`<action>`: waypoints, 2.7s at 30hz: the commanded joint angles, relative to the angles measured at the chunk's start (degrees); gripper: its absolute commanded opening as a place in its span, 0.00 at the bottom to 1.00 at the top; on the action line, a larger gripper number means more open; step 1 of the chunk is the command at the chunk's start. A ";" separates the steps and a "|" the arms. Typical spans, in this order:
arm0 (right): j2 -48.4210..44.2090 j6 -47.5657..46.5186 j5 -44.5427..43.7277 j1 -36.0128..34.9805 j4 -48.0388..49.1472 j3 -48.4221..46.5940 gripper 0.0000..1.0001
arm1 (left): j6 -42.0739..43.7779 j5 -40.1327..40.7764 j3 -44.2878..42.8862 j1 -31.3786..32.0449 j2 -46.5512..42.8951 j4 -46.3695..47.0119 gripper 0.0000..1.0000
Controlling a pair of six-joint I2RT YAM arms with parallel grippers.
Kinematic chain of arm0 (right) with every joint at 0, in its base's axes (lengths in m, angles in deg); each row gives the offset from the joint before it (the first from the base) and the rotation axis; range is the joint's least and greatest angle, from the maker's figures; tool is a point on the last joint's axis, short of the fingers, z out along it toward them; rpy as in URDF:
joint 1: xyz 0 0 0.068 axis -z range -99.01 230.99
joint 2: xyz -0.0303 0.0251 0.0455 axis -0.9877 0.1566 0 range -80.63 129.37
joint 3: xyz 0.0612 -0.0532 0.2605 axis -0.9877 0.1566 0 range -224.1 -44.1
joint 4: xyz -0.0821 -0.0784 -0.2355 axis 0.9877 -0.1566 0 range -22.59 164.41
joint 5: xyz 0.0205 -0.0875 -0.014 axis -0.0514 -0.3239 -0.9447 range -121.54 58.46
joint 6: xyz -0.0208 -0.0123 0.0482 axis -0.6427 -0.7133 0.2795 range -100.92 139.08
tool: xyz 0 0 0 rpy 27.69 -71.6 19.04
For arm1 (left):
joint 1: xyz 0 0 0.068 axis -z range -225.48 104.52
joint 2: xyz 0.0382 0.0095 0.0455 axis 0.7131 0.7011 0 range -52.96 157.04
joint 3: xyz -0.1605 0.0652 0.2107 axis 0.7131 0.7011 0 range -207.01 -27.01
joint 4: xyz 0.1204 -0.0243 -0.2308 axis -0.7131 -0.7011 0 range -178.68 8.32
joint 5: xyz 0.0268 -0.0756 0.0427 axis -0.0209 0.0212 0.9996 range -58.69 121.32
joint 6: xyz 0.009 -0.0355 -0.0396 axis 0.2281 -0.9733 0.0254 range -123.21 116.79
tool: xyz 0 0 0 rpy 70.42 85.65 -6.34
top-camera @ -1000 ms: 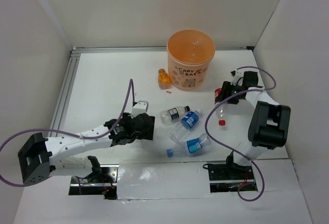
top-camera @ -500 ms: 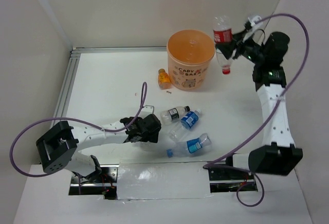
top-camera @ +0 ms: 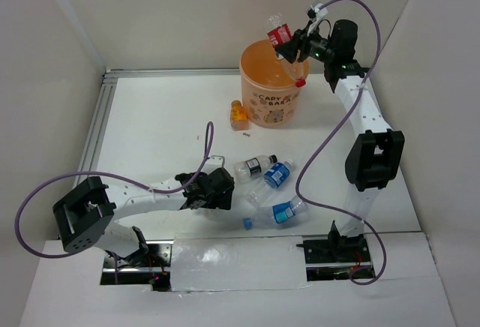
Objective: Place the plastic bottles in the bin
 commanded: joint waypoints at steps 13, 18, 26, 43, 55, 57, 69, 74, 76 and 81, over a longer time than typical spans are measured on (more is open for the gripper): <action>8.92 0.52 -2.93 -3.23 5.14 -14.35 0.77 | -2.94 -0.71 2.06 -0.19 0.99 -0.35 0.97; 8.93 -2.48 -2.94 -3.24 2.86 -9.68 0.95 | -3.47 -1.23 3.21 -0.19 1.52 0.17 0.94; 0.34 -1.78 0.49 1.76 -9.86 -11.87 1.00 | -2.87 -1.23 3.74 -0.19 3.28 2.02 0.68; -53.09 -59.34 6.99 11.17 -46.46 49.93 0.90 | 29.62 2.74 -34.18 -0.97 -2.02 19.57 0.11; -63.40 -60.66 10.33 11.17 -48.56 60.55 0.98 | 27.20 -4.14 -81.49 -16.62 39.44 28.04 0.36; -64.01 -59.97 10.33 11.17 -47.34 60.55 1.00 | 27.73 -3.61 -89.05 -17.24 43.77 23.41 0.51; -56.48 -85.89 14.99 10.48 -47.84 63.54 1.00 | 27.73 -8.35 -86.71 -18.91 41.52 22.94 0.99; -48.92 -96.70 11.57 3.45 -46.04 63.54 1.00 | 28.25 -3.45 -67.68 -17.69 21.63 20.93 0.99; -47.77 -96.70 9.64 -0.58 -42.34 64.06 1.00 | 25.80 -2.47 -51.31 -17.68 13.77 20.92 0.99; -41.19 -98.36 0.67 -9.12 -33.89 64.77 1.00 | 16.85 -2.89 -24.16 -18.56 -4.17 14.60 0.99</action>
